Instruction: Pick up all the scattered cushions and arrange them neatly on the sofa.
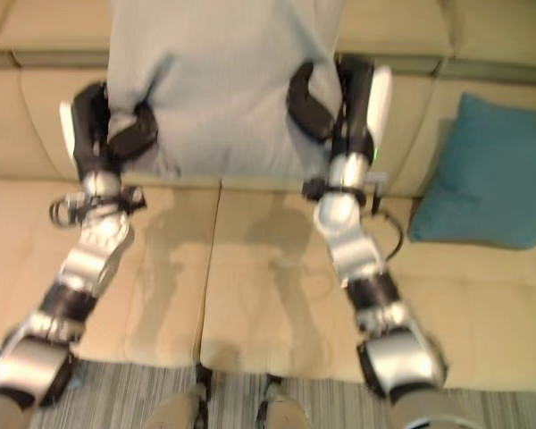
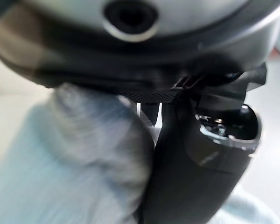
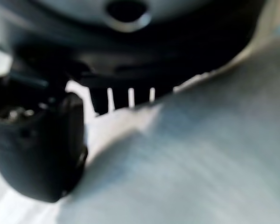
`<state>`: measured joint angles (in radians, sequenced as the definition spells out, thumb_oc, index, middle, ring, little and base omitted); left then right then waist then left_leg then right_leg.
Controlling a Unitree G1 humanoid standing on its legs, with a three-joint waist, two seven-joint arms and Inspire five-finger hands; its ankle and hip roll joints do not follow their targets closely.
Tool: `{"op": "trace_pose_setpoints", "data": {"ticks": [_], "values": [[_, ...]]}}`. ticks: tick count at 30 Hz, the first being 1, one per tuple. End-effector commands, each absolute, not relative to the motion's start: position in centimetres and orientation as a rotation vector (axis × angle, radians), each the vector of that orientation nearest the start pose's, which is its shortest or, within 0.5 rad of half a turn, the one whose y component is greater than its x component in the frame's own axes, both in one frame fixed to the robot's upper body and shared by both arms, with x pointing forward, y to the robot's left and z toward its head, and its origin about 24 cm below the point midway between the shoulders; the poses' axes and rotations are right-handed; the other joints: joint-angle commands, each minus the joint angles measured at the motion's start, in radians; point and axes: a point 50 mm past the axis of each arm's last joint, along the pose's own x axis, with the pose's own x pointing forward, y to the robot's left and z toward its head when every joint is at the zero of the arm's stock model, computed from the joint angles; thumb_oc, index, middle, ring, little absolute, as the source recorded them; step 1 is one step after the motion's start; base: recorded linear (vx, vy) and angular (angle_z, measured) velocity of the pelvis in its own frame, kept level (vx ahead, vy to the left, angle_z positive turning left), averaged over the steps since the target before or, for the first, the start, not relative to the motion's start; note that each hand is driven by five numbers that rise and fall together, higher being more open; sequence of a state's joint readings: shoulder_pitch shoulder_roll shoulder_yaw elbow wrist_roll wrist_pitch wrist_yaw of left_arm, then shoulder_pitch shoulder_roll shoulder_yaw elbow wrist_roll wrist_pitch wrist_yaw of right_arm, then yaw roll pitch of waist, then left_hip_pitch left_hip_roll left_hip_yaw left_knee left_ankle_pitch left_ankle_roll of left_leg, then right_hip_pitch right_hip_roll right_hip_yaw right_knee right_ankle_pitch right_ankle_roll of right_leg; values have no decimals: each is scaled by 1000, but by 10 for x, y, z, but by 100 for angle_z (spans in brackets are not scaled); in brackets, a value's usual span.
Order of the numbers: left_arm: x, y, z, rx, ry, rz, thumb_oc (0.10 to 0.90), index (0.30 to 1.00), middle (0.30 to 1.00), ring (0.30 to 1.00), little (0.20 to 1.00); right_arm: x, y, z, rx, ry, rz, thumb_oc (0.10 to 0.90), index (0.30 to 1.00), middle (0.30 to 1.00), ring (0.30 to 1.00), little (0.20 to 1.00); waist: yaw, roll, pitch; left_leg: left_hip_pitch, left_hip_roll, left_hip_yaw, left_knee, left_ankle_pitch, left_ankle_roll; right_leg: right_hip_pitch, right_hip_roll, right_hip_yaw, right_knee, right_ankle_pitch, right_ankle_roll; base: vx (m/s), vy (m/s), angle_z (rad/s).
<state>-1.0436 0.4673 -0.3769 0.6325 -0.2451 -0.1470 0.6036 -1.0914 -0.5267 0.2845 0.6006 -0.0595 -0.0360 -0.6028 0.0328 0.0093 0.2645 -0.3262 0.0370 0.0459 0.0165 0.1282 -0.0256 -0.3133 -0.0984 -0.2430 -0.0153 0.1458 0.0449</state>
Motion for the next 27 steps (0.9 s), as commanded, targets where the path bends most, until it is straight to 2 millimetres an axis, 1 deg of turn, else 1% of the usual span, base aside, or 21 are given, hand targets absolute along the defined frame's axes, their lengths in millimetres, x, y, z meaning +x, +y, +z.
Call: {"op": "trace_pose_setpoints", "data": {"ticks": [1, 2, 3, 4, 5, 6, 7, 10, 11, 12, 13, 17, 20, 23, 25, 27], "values": [[381, 146, 324, 368, -820, 285, 800, 900, 900, 900, 900, 365, -139, 331, -498, -941, -395, 576, 564, 564, 564, 564, -6, -49, -1, 21, -49, -34, -44, -109, 17, 2, -46, 59, 109, -177, 80, -80, -4, 9], [383, 149, 333, 404, -822, 296, 800, 900, 900, 900, 900, 367, -135, 335, -512, -941, -379, 742, 813, 813, 813, 813, -8, -48, 7, 14, -49, -37, -46, -104, 16, -8, -49, 59, 115, -176, 80, -82, 15, 3], [386, 155, 339, 463, -805, 310, 800, 900, 900, 900, 900, 369, -133, 337, -541, -932, -359, 800, 900, 900, 900, 900, -11, -44, 15, 7, -51, -36, -51, -98, 15, -19, -52, 60, 121, -178, 80, -85, 22, -2], [387, 161, 350, 525, -808, 345, 800, 900, 900, 900, 900, 370, -129, 338, -552, -931, -333, 800, 900, 900, 900, 900, -14, -39, 33, -4, -51, -34, -52, -92, 13, -42, -55, 59, 139, -179, 81, -136, 48, 1], [386, 173, 363, 606, -810, 397, 800, 900, 900, 900, 900, 372, -126, 336, -569, -912, -291, 800, 900, 900, 900, 900, -19, -22, 64, -22, -57, -38, -53, -85, 13, -76, -65, 64, 168, -180, 82, -133, 43, 2], [386, 174, 363, 599, -804, 399, 800, 900, 900, 900, 900, 372, -125, 334, -572, -903, -281, 800, 900, 900, 900, 900, -19, -18, 74, -27, -59, -40, -52, -83, 14, -80, -67, 63, 172, -181, 81, -121, 38, 5], [389, 177, 356, 591, -777, 395, 800, 900, 900, 900, 900, 374, -124, 325, -583, -875, -258, 800, 900, 900, 900, 900, -18, -13, 86, -32, -62, -45, -51, -81, 14, -85, -69, 66, 178, -184, 80, -59, 12, 9], [395, 182, 333, 569, -702, 381, 800, 900, 900, 900, 900, 377, -123, 307, -606, -826, -216, 800, 900, 900, 900, 900, -20, -3, 112, -33, -65, -50, -54, -75, 16, -99, -73, 65, 196, -191, 76, -49, 25, 19], [395, 182, 333, 569, -701, 381, 800, 900, 900, 900, 900, 377, -123, 307, -606, -826, -216, 800, 900, 900, 900, 900, -21, -2, 112, -32, -65, -51, -55, -75, 16, -99, -73, 65, 197, -191, 76, -52, 9, 9], [397, 184, 324, 563, -672, 371, 800, 900, 900, 900, 900, 379, -124, 296, -618, -792, -197, 800, 900, 900, 900, 900, -23, 0, 127, -32, -67, -51, -58, -72, 16, -103, -75, 64, 202, -193, 74, -49, 9, 8], [397, 185, 319, 550, -660, 367, 800, 900, 900, 900, 900, 380, -124, 291, -624, -779, -189, 800, 900, 900, 900, 900, -25, 1, 133, -30, -68, -53, -62, -71, 16, -107, -75, 66, 207, -193, 74, -74, 11, 7], [399, 184, 303, 471, -620, 335, 800, 900, 900, 900, 900, 381, -130, 280, -640, -744, -191, 800, 900, 900, 900, 900, -27, 0, 163, -28, -69, -53, -72, -64, 14, -115, -75, 66, 211, -190, 73, -70, 15, 25], [397, 184, 288, 434, -600, 299, 800, 900, 900, 900, 900, 381, -140, 274, -607, -717, -215, 800, 900, 900, 900, 900, -26, -1, 173, -15, -70, -52, -78, -65, 14, -107, -74, 70, 208, -189, 70, -47, 18, -3], [395, 189, 280, 403, -588, 298, 800, 900, 900, 900, 900, 380, -151, 270, -572, -694, -243, 800, 900, 900, 900, 900, -24, -7, 171, 9, -69, -49, -80, -72, 15, -87, -73, 69, 202, -188, 70, -11, 8, -8], [391, 196, 273, 378, -585, 296, 800, 900, 900, 900, 900, 377, -161, 266, -565, -685, -253, 800, 900, 900, 900, 900, -22, -12, 163, 30, -68, -44, -85, -77, 15, -59, -70, 66, 189, -187, 71, 0, 0, 0], [385, 206, 261, 347, -572, 297, 800, 900, 900, 900, 900, 372, -173, 258, -555, -668, -260, 800, 900, 900, 900, 900, -22, -20, 147, 54, -65, -42, -87, -85, 15, -30, -67, 65, 175, -187, 72, 63, -1, 6]]}}
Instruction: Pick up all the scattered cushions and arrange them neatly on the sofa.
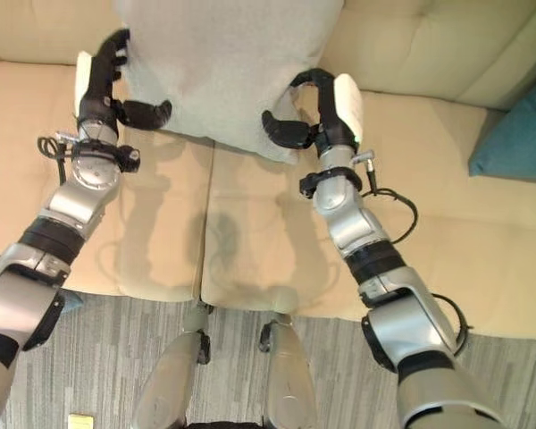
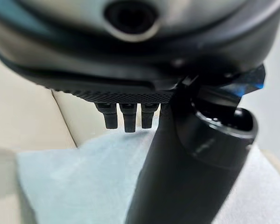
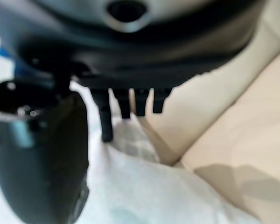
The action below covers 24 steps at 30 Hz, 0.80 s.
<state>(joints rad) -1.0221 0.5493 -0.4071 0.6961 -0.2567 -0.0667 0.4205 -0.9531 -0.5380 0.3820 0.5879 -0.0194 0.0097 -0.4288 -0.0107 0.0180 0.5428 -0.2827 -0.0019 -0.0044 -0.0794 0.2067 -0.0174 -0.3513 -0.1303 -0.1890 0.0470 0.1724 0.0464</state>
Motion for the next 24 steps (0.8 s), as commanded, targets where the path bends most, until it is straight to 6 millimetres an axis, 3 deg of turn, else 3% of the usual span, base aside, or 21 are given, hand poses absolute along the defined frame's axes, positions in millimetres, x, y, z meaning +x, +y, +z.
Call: {"op": "trace_pose_setpoints", "data": {"ticks": [1, 3, 5, 6, 9, 10, 14, 15, 16, 17, 18, 20, 21, 23, 24], "values": [[374, 221, 245, 338, -559, 307, 800, 900, 900, 900, 900, 364, -191, 240, -557, -619, -263, 800, 900, 900, 900, 900, 22, -38, -157, 35, -23, 13, 8, -174, 7, 43, -31, 7, 97, -213, 71, 104, -12, 5], [367, 229, 234, 345, -546, 314, 800, 900, 900, 900, 900, 359, -201, 228, -557, -588, -266, 800, 900, 900, 900, 900, 22, -44, -171, 45, -21, 15, 9, -178, 8, 58, -30, 5, 86, -208, 71, 68, -10, -4], [350, 246, 208, 364, -502, 328, 800, 900, 900, 900, 900, 348, -221, 200, -569, -504, -272, 800, 900, 900, 900, 900, 21, -57, -196, 69, -19, 20, 14, -194, 10, 94, -28, -2, 70, -207, 73, 88, -15, -7], [327, 261, 168, 352, -413, 341, 800, 900, 900, 900, 900, 331, -241, 162, -574, -381, -284, 800, 900, 900, 900, 900, 20, -71, -225, 93, -19, 22, 28, -213, 15, 137, -24, -6, 52, -209, 75, 136, -18, -2], [286, 280, 94, 252, -185, 393, 800, 900, 900, 900, 900, 300, -265, 99, -585, -161, -297, 800, 900, 900, 900, 900, 20, -82, -273, 126, -15, 20, 43, -233, 21, 187, -20, -11, 39, -220, 77, 129, 5, -15], [252, 295, 43, 232, 17, 454, 800, 900, 900, 900, 900, 278, -278, 60, -562, -4, -330, 800, 900, 900, 900, 900, 19, -85, -306, 154, -16, 24, 45, -242, 27, 218, -19, -15, 35, -227, 79, 108, 34, -23], [172, 303, -48, 199, 438, 525, 800, 900, 900, 900, 900, 227, -293, -13, -557, 316, -347, 800, 900, 900, 900, 900, 17, -85, -354, 215, -14, 32, 45, -261, 41, 280, -18, -14, 47, -248, 79, 78, 45, -14], [136, 298, -80, 241, 622, 489, 800, 900, 900, 900, 900, 206, -294, -38, -535, 426, -354, 800, 900, 900, 900, 900, 15, -84, -376, 239, -16, 36, 42, -267, 47, 297, -17, -12, 46, -247, 80, 72, 40, -11], [136, 298, -80, 241, 622, 489, 800, 900, 900, 900, 900, 206, -294, -38, -535, 427, -354, 800, 900, 900, 900, 900, 15, -83, -377, 239, -16, 36, 41, -267, 47, 298, -17, -12, 45, -247, 80, 76, 48, -9], [99, 288, -106, 249, 794, 455, 800, 900, 900, 900, 900, 183, -294, -58, -531, 527, -348, 800, 900, 900, 900, 900, 13, -81, -392, 264, -16, 39, 34, -272, 49, 319, -16, -11, 38, -247, 82, 36, 22, -3], [99, 288, -106, 249, 794, 455, 800, 900, 900, 900, 900, 183, -294, -59, -531, 528, -348, 800, 900, 900, 900, 900, 14, -81, -393, 265, -16, 40, 33, -273, 49, 321, -15, -11, 38, -247, 83, 45, 36, -4], [71, 276, -125, 234, 927, 436, 800, 900, 900, 900, 900, 170, -288, -71, -514, 579, -338, 800, 900, 900, 900, 900, 15, -82, -405, 286, -17, 42, 28, -279, 51, 339, -13, -3, 31, -250, 84, 20, 20, -4], [71, 276, -126, 234, 927, 436, 800, 900, 900, 900, 900, 170, -288, -71, -514, 579, -338, 800, 900, 900, 900, 900, 15, -82, -405, 287, -17, 42, 27, -279, 51, 340, -13, -3, 31, -250, 84, -1, 12, -7], [42, 265, -142, 204, 1055, 458, 800, 900, 900, 900, 900, 158, -280, -85, -501, 639, -312, 800, 900, 900, 900, 900, 21, -81, -408, 312, -19, 45, 27, -288, 57, 347, -13, 5, 38, -250, 87, -31, 25, -10], [41, 264, -143, 206, 1067, 463, 800, 900, 900, 900, 900, 157, -277, -88, -501, 654, -302, 800, 900, 900, 900, 900, 24, -79, -406, 319, -19, 45, 25, -289, 59, 344, -14, 9, 48, -251, 88, -57, 17, -23]]}}
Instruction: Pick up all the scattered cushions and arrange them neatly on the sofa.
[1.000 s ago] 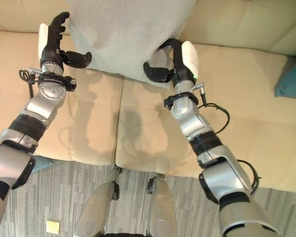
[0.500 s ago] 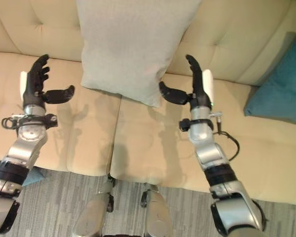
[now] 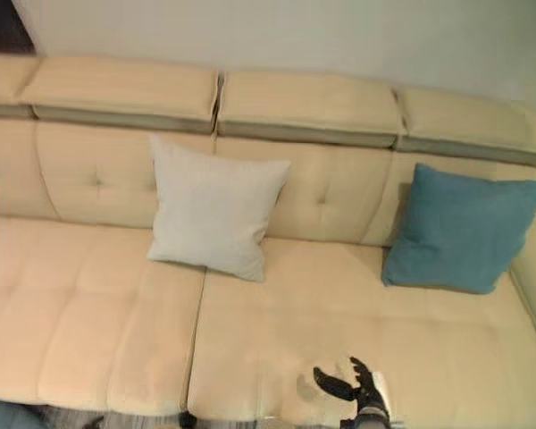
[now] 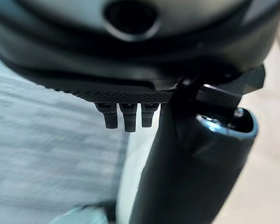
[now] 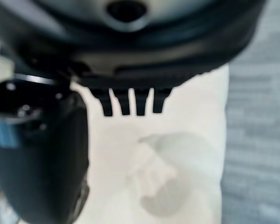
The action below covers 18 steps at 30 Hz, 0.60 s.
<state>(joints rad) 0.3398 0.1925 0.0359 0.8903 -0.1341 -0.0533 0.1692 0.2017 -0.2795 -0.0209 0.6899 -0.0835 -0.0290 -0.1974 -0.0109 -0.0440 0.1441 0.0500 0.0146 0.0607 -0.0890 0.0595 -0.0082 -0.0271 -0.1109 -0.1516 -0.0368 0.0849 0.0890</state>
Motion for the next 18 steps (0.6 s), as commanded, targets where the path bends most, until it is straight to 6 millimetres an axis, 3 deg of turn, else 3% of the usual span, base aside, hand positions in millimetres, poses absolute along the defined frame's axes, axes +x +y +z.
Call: {"op": "trace_pose_setpoints", "data": {"ticks": [1, 3, 6, 9, 12, 15, 18], "values": [[42, 265, -144, 217, 1073, 467, 800, 900, 900, 900, 900, 157, -276, -91, -508, 667, -294, 800, 900, 900, 900, 900, 28, -16, -5, -8, -36, -21, 33, -140, 51, 16, -35, -26, 152, -168, 48, -87, -13, -26], [55, 269, -141, 241, 1042, 472, 800, 900, 900, 900, 900, 160, -270, -95, -508, 679, -274, 800, 900, 900, 900, 900, 30, -16, 10, -14, -32, -29, 36, -129, 49, 3, -31, -6, 213, -180, 50, -157, -65, -16], [82, 278, -131, 297, 950, 481, 800, 900, 900, 900, 900, 172, -264, -94, -521, 660, -252, 800, 900, 900, 900, 900, 19, -14, 41, -49, -23, -63, 53, -102, 44, -30, 3, 118, 345, -215, 53, -244, -124, 14], [102, 280, -121, 314, 865, 472, 800, 900, 900, 900, 900, 180, -261, -89, -535, 627, -240, 800, 900, 900, 900, 900, 19, -19, 32, -119, -20, -107, 84, -78, 33, -21, 27, 234, 446, -208, 39, -254, -219, 32], [119, 278, -114, 331, 800, 456, 800, 900, 900, 900, 900, 195, -257, -83, -567, 590, -207, 800, 900, 900, 900, 900, 28, -39, 29, -195, -11, -129, 102, -30, 1, 47, 54, 284, 331, -295, 4, -223, -275, 78], [133, 275, -109, 341, 763, 418, 800, 900, 900, 900, 900, 207, -257, -76, -581, 549, -208, 800, 900, 900, 900, 900, 47, -32, 40, -285, 10, -154, 91, 50, -29, 79, 101, 249, 187, -337, -33, -297, -302, 35], [147, 268, -106, 336, 725, 393, 800, 900, 900, 900, 900, 213, -263, -71, -624, 535, -211, 800, 900, 900, 900, 900, 49, -9, 86, -328, 20, -151, 54, 94, -60, 56, 129, 191, 155, -310, -50, -356, -183, 72]]}}
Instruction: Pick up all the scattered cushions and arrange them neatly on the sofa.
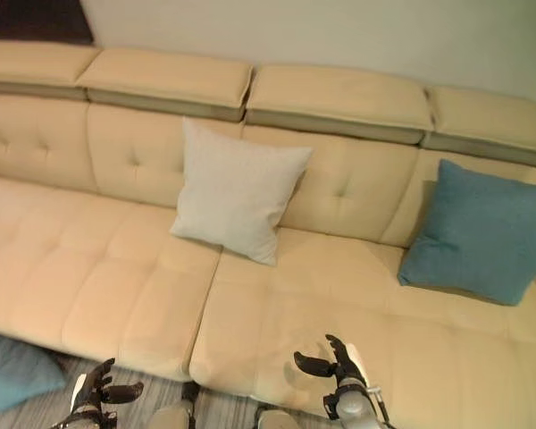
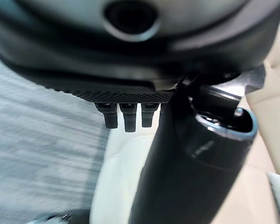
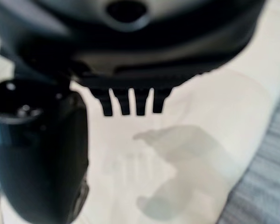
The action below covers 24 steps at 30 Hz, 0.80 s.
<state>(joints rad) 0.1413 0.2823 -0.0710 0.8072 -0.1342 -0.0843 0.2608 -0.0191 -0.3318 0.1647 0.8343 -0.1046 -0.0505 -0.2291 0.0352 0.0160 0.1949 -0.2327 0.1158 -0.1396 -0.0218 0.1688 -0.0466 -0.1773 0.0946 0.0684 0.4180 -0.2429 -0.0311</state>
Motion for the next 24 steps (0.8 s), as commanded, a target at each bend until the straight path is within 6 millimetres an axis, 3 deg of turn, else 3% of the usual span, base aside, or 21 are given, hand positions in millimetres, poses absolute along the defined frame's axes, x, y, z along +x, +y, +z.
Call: {"op": "trace_pose_setpoints", "data": {"ticks": [1, 2, 7, 9, 10, 11, 13, 17, 21, 22, 24], "values": [[147, 268, -106, 336, 725, 393, 800, 900, 900, 900, 900, 213, -263, -71, -624, 535, -211, 800, 900, 900, 900, 900, 2, -69, 35, -45, -82, 49, -13, -16, -22, 206, -77, -30, -300, 18, 70, -214, -59, 101], [149, 263, -106, 329, 717, 375, 800, 900, 900, 900, 900, 213, -267, -70, -641, 539, -218, 800, 900, 900, 900, 900, 3, -72, 47, -41, -85, 91, -18, -49, -8, 191, -87, -72, -315, 41, 70, -305, -87, 94], [146, 255, -110, 317, 729, 345, 800, 900, 900, 900, 900, 205, -270, -72, -626, 546, -240, 800, 900, 900, 900, 900, -24, -92, 37, -5, -98, 137, 137, -140, 5, 155, -138, -184, -350, 79, 61, -290, -40, 102], [149, 253, -108, 308, 718, 340, 800, 900, 900, 900, 900, 203, -271, -74, -614, 559, -252, 800, 900, 900, 900, 900, -40, -104, 38, 17, -83, 188, 201, -195, 8, 144, -163, -230, -357, 92, 55, -189, 2, 92], [150, 253, -108, 308, 718, 340, 800, 900, 900, 900, 900, 203, -271, -74, -614, 559, -252, 800, 900, 900, 900, 900, -41, -103, 34, 13, -83, 187, 201, -193, 9, 140, -163, -232, -358, 94, 55, -218, 50, 109], [155, 253, -106, 304, 701, 332, 800, 900, 900, 900, 900, 202, -272, -75, -605, 567, -267, 800, 900, 900, 900, 900, -58, -115, 36, 44, -46, 253, 253, -252, 14, 133, -192, -286, -366, 109, 54, -215, 99, 89], [159, 251, -105, 304, 696, 315, 800, 900, 900, 900, 900, 200, -271, -77, -605, 578, -269, 800, 900, 900, 900, 900, -71, -109, 26, 110, -33, 284, 210, -278, 11, 128, -207, -335, -364, 115, 61, -162, 147, 116], [162, 243, -106, 307, 698, 288, 800, 900, 900, 900, 900, 202, -266, -81, -613, 597, -248, 800, 900, 900, 900, 900, -65, -108, 21, 132, -82, 237, 149, -280, 34, 132, -242, -394, -319, 129, 78, -56, 224, 90], [155, 251, -109, 286, 730, 330, 800, 900, 900, 900, 900, 202, -253, -88, -601, 622, -214, 800, 900, 900, 900, 900, -33, -118, 11, 169, -127, 195, 101, -284, 63, 128, -291, -431, -211, 108, 93, 7, 192, 75], [155, 251, -109, 286, 730, 331, 800, 900, 900, 900, 900, 202, -253, -88, -601, 621, -214, 800, 900, 900, 900, 900, -33, -118, 11, 169, -128, 195, 100, -284, 63, 128, -292, -431, -209, 107, 93, 33, 89, 25], [154, 258, -107, 299, 733, 347, 800, 900, 900, 900, 900, 202, -243, -90, -562, 618, -204, 800, 900, 900, 900, 900, -28, -136, 19, 190, -148, 131, 81, -275, 71, 96, -272, -377, -162, 117, 100, 32, 52, 64]]}}
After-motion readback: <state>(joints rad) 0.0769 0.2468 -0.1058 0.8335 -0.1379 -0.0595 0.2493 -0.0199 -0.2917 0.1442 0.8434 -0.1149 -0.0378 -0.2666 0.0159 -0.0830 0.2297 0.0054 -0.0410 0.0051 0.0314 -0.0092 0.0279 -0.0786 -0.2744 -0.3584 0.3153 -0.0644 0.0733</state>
